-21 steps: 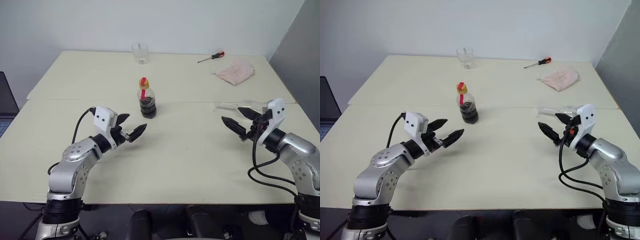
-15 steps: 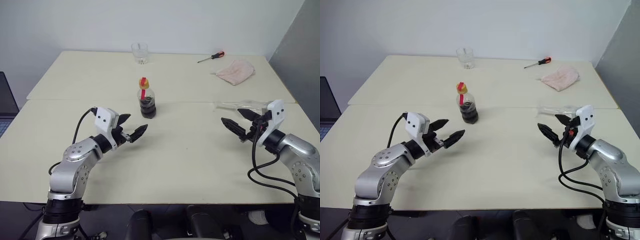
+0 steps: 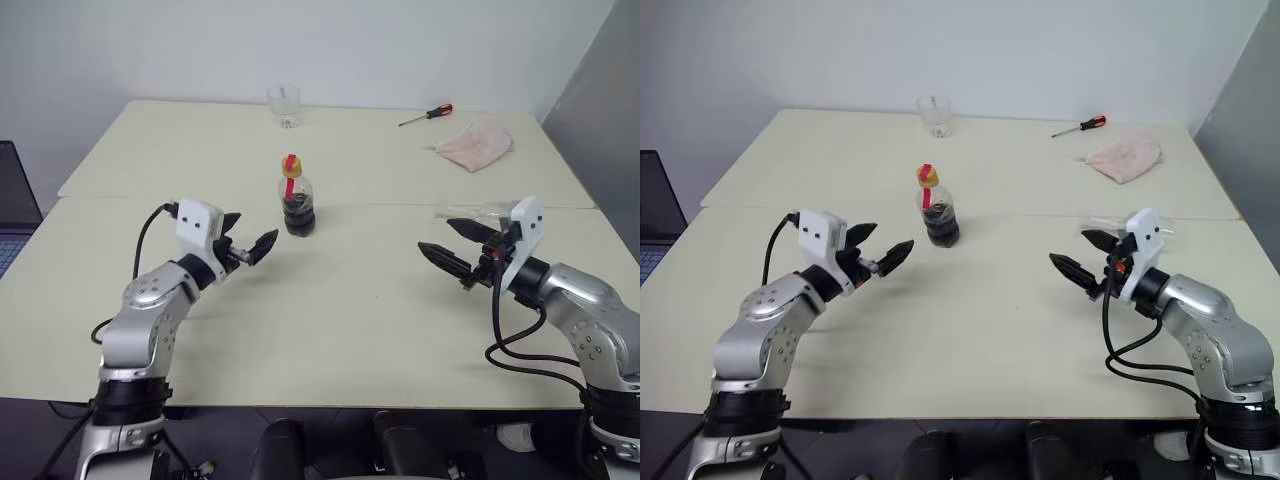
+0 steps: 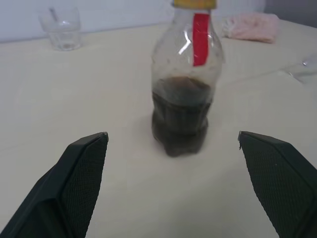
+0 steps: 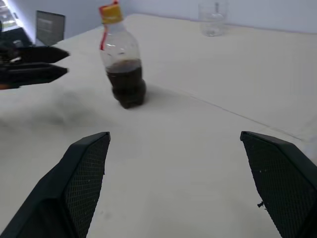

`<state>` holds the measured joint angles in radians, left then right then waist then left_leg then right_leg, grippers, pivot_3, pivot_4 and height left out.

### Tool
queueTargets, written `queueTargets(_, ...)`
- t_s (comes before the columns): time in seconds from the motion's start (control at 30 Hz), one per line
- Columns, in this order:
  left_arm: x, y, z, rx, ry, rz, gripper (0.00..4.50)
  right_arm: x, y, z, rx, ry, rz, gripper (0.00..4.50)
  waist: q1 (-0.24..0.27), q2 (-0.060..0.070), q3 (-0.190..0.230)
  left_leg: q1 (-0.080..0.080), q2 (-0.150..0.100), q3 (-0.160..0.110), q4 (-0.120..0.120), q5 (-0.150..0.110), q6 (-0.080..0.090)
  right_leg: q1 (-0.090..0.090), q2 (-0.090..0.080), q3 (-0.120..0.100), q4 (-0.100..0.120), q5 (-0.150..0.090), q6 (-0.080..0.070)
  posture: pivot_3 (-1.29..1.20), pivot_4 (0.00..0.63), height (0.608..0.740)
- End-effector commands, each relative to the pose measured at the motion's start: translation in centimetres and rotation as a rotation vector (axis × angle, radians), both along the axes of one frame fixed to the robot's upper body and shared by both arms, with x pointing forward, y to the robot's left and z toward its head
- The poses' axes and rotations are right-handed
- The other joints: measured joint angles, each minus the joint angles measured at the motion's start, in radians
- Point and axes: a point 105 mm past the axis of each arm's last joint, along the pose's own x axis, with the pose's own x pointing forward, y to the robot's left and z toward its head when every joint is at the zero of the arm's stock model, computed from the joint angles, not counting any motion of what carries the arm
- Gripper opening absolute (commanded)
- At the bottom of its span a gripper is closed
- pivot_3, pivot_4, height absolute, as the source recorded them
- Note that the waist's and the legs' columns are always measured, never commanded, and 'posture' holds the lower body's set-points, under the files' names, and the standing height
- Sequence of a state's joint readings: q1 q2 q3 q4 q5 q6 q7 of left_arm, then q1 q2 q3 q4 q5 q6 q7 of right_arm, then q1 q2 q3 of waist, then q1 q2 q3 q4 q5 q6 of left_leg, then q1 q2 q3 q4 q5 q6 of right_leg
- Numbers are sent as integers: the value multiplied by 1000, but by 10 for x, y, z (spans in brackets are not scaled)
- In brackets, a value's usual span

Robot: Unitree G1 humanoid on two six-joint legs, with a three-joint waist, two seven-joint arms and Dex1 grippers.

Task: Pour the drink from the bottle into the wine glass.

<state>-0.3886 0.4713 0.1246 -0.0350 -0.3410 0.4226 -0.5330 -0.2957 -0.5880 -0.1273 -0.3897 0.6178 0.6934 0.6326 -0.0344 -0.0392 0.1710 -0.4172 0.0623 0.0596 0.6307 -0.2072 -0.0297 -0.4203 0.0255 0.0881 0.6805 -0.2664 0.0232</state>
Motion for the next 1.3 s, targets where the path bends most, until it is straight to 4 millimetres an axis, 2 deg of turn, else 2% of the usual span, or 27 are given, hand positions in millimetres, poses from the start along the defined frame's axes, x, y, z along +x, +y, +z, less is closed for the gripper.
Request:
queueTargets(0.03,13,-7,11,12,-51,6,4476,-10,20,14,-10,-50,94,4500,2,0,0,0,0,0,0,0,0,0,0,0,0,0,0,0,150,740)
queueTargets(0.17,25,-10,15,9,-66,40,4476,-11,32,19,-4,-68,125,4500,1,0,0,0,0,0,0,0,0,0,1,0,0,0,0,0,150,740)
queueTargets(0.33,26,-21,10,28,-71,6,4476,-11,38,22,5,-78,134,4500,1,0,0,0,0,0,0,0,0,0,1,0,0,0,0,0,150,740)
queueTargets(0.7,43,-21,7,86,-85,-12,4476,-10,42,31,-4,-113,135,4500,2,0,0,-1,0,0,0,0,0,0,1,-1,0,0,0,0,150,740)
queueTargets(1.03,52,-42,-6,62,-100,-108,4476,-11,40,34,-19,-125,117,4500,3,0,0,-1,0,0,1,0,0,0,0,-4,0,0,0,0,150,740)
queueTargets(1.3,63,-39,-12,75,-116,-68,4476,-11,38,34,-24,-123,109,4500,2,0,0,-2,0,0,1,0,0,0,1,-6,1,0,0,0,150,740)
